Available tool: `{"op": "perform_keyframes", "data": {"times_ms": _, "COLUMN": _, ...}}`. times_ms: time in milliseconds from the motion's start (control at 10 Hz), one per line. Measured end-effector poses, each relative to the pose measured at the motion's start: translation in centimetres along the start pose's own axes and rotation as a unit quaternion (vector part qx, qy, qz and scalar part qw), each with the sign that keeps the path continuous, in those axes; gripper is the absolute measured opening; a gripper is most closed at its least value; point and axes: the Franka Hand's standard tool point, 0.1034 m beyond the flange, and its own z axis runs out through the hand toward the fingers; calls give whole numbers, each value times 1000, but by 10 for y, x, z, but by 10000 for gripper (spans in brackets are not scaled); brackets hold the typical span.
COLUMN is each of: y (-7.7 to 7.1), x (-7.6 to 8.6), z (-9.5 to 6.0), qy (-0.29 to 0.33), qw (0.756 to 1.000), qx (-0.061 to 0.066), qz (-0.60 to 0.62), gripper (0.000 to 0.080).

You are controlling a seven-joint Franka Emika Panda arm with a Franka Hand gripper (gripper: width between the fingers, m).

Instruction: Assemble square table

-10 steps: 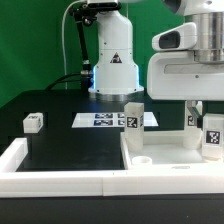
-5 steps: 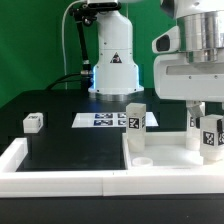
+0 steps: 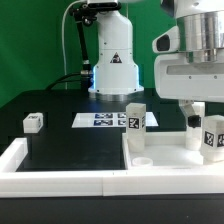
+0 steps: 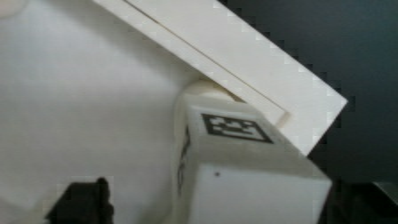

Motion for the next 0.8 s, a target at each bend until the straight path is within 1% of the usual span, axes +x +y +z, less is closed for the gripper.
{"op": "perform_keyframes", "data": {"times_ms": 100, "y": -2, "x": 0, "z": -1, "qy": 1, "qw": 999, "qx": 1, "qz": -45, "gripper": 640}}
{"op": "perform_keyframes", "data": {"times_ms": 300, "y": -2, "x": 0, "z": -1, "qy": 0, "qw": 988, "qx": 0, "qz": -155, "gripper": 648}}
{"op": "perform_keyframes", "data": {"times_ms": 400, "y": -2, "x": -1, "z": -1, "qy": -1, "qw": 977, "qx": -5, "qz": -214, "gripper": 649}}
{"op": "perform_keyframes", "data": {"times_ms": 500, "y": -2, "x": -2, "z": -1, "qy": -1, "qw": 966, "qx": -5, "qz": -260, "gripper": 649}}
{"op": "perform_keyframes", "data": {"times_ms": 600, "y": -2, "x": -2, "z": -1, "qy": 0, "qw": 952, "qx": -9, "qz": -305, "gripper": 649}}
{"op": "perform_keyframes", "data": {"times_ms": 700, "y": -2, "x": -2, "z": -1, "qy": 1, "qw": 945, "qx": -12, "qz": -328, "gripper": 649}}
{"op": "perform_keyframes", "data": {"times_ms": 800, "y": -1, "x": -2, "z": -1, "qy": 3, "qw": 930, "qx": -17, "qz": -367, "gripper": 649}}
